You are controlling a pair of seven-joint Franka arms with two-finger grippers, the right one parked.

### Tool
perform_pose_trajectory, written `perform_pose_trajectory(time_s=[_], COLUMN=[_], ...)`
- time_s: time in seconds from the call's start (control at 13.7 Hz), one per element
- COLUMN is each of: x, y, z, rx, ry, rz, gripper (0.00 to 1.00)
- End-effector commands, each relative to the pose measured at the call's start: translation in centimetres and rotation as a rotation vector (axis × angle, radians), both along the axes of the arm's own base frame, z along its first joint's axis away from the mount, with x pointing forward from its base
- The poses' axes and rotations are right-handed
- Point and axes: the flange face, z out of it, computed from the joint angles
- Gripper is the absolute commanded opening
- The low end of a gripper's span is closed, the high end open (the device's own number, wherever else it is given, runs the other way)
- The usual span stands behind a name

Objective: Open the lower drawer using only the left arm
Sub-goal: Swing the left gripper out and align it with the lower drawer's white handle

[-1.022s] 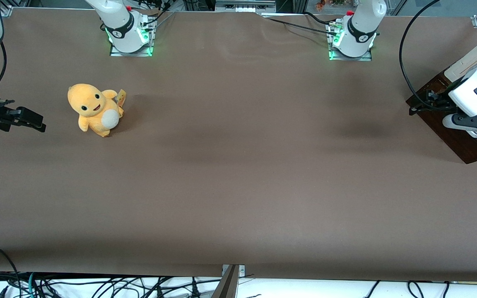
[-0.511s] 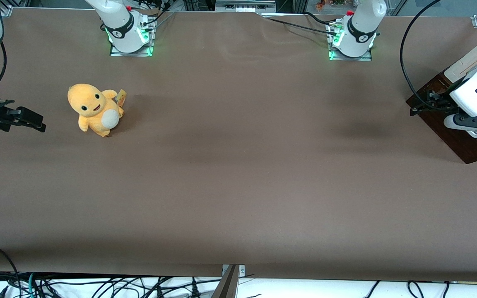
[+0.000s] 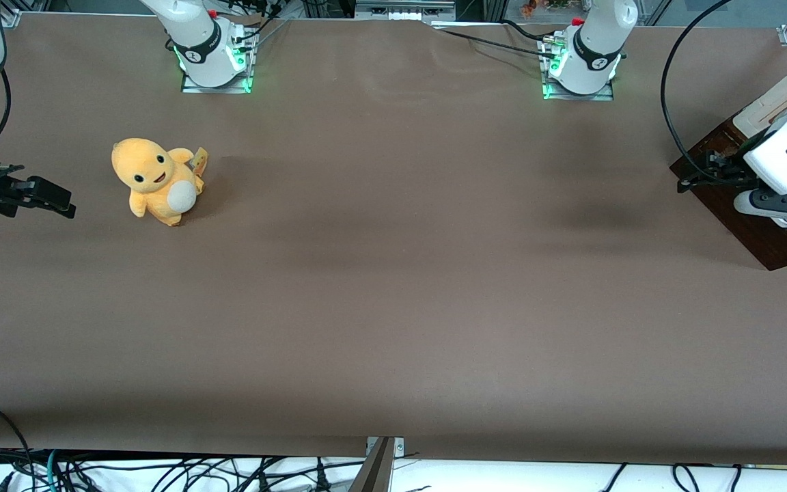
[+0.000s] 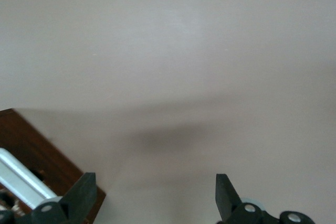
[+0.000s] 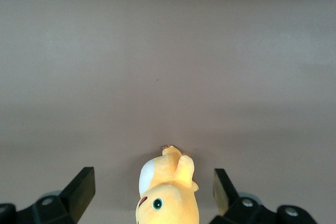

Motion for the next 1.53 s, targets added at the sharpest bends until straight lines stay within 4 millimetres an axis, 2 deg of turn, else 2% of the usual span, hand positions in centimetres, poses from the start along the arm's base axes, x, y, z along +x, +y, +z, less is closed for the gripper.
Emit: perform_pose_trajectory(time_s=[0.0, 0.22, 0.44, 0.51, 0.66, 0.73, 0.88, 1.1, 1.17, 1.31, 1.39, 1.46], x=[0.8, 1.5, 2.4, 2.2, 1.9, 1.7, 1.5, 1.0, 0.7, 0.7, 0.6, 0.5], y=[0.9, 2.3, 4.0, 4.4, 3.4, 2.7, 0.7, 0.4, 0.7, 2.1, 3.1, 5.3], z=[-0.7, -4.3, -9.3, -10.6, -14.7, -17.5, -22.4, -26.5, -27.9, -28.6, -30.0, -30.9], rx=[0.123, 0.289, 0.484, 0.581, 0.729, 0.848, 1.089, 1.239, 1.289, 1.332, 1.360, 1.382], ry=[0.022, 0.110, 0.187, 0.234, 0.302, 0.343, 0.402, 0.352, 0.350, 0.355, 0.373, 0.388], rz=[0.043, 0.113, 0.195, 0.234, 0.367, 0.419, 0.371, 0.499, 0.530, 0.518, 0.508, 0.517], gripper=[1.00, 1.00, 1.00, 1.00, 1.00, 1.00, 1.00, 1.00, 1.00, 1.00, 1.00, 1.00])
